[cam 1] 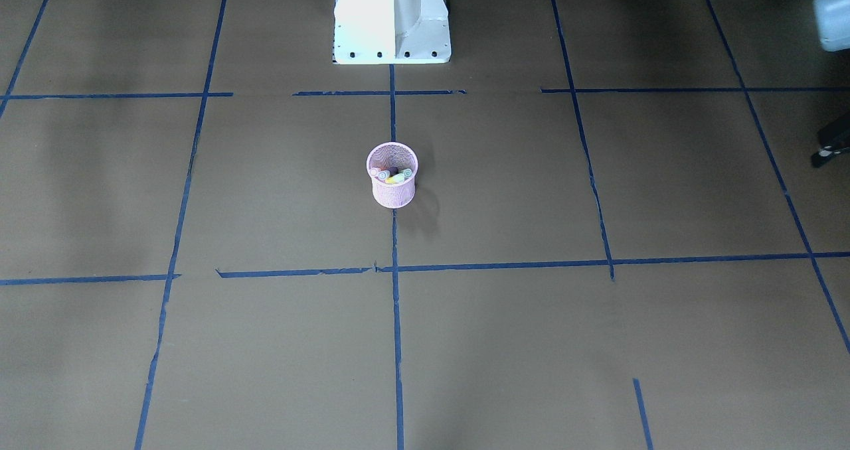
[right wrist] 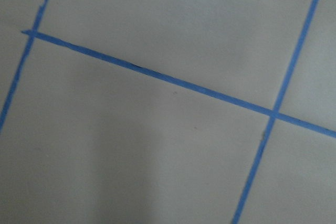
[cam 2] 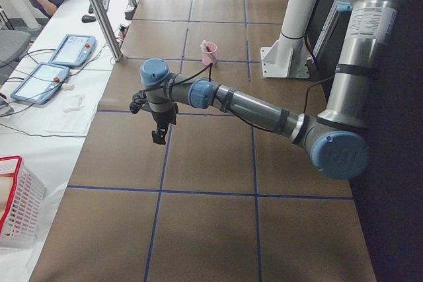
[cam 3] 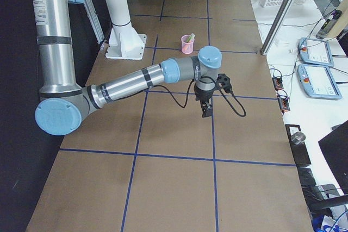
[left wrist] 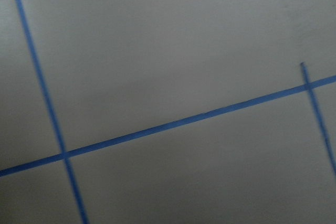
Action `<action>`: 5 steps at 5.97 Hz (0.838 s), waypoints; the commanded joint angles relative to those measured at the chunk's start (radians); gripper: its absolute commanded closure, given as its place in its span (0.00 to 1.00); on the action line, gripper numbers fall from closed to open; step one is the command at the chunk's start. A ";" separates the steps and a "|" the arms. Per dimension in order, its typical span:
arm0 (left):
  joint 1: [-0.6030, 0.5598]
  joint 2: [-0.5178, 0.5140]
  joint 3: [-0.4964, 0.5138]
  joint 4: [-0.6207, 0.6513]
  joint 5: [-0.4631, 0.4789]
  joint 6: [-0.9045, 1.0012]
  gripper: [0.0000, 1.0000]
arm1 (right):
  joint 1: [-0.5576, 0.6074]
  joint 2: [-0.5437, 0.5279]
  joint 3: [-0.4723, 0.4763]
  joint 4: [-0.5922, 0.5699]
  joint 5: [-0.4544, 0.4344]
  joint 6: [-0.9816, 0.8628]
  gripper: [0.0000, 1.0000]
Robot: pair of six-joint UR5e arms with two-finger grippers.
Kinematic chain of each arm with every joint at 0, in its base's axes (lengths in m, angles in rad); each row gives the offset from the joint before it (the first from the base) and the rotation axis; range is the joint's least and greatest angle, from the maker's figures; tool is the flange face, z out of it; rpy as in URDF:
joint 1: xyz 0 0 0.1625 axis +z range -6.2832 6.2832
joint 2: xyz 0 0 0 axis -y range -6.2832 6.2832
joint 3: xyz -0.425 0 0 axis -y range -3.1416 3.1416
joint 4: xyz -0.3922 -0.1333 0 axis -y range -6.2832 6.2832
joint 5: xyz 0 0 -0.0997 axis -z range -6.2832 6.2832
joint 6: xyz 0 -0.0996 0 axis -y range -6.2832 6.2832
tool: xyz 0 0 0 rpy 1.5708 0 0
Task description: Collect pens into pen holder
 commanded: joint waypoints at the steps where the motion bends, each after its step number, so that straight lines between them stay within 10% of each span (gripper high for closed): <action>1: -0.103 0.121 0.019 -0.012 -0.070 0.092 0.00 | 0.154 -0.138 -0.052 0.001 0.014 -0.125 0.00; 5: -0.104 0.220 0.002 -0.012 -0.054 0.093 0.00 | 0.153 -0.135 -0.083 0.002 0.014 -0.119 0.00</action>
